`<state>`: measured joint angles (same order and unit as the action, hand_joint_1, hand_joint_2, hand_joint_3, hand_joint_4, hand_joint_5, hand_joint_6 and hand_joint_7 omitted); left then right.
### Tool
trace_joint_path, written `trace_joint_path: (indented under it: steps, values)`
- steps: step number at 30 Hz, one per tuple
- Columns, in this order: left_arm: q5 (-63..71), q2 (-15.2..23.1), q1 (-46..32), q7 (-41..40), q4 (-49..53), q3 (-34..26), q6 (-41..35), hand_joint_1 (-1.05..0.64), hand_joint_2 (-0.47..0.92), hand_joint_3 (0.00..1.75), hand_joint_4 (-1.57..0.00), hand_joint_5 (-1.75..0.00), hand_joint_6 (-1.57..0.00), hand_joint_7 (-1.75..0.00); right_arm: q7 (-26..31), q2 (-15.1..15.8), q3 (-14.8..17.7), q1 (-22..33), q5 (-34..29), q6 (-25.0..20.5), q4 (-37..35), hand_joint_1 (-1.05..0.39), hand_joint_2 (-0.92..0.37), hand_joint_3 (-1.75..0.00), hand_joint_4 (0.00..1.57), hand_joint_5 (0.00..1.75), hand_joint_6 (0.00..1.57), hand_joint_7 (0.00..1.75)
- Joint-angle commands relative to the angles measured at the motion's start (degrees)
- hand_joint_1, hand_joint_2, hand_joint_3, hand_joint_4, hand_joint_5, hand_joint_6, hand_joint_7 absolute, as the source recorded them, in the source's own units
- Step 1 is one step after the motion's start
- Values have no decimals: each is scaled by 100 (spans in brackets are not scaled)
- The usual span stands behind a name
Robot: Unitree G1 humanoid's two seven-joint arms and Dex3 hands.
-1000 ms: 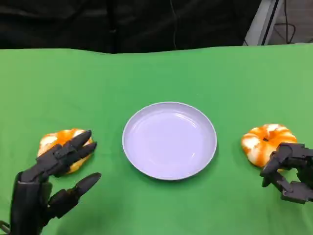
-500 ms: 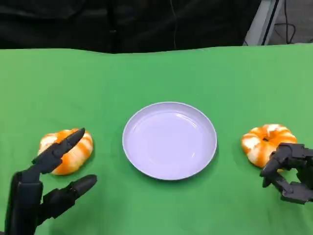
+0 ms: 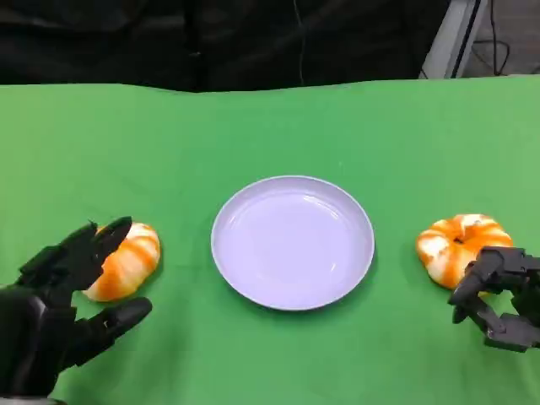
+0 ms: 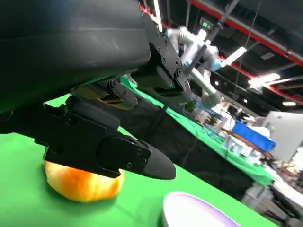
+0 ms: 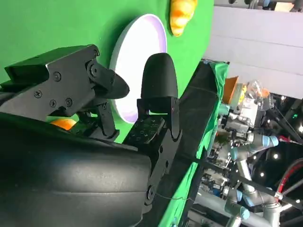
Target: Grasp the bread from the table and place it into the plate.
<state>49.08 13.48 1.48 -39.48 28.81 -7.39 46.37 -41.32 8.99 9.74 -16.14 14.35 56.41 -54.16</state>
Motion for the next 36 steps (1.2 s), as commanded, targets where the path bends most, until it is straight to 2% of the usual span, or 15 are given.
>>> trace_joint_path:
  steps: [1, 14, 23, 36]
  values:
    - [157, 373, 8, -323, -100, 340, -522, -69, 92, 9, -55, 0, -57, 0, -18, 51, 27, -38, 81, -4, 27, 13, -70, -85, 86, 145, 90, 107]
    - [-91, 832, 278, -329, 188, 1114, -1476, -71, 92, 6, -47, 0, -51, 0, 41, 54, 21, -34, 33, 6, 35, 13, -69, -86, 87, 145, 90, 108]
    - [-418, 1061, 653, -133, 719, 1472, -1621, -68, 91, 1, -42, 0, -45, 0, 26, 54, 15, -32, 35, 10, 28, 13, -69, -87, 86, 146, 90, 108]
    - [-843, 1118, 1360, 234, 1825, 1880, -1555, -65, 91, 0, -40, 0, -41, 0, 34, 37, 10, 2, 49, -8, 68, 13, -70, -86, 86, 146, 90, 108]
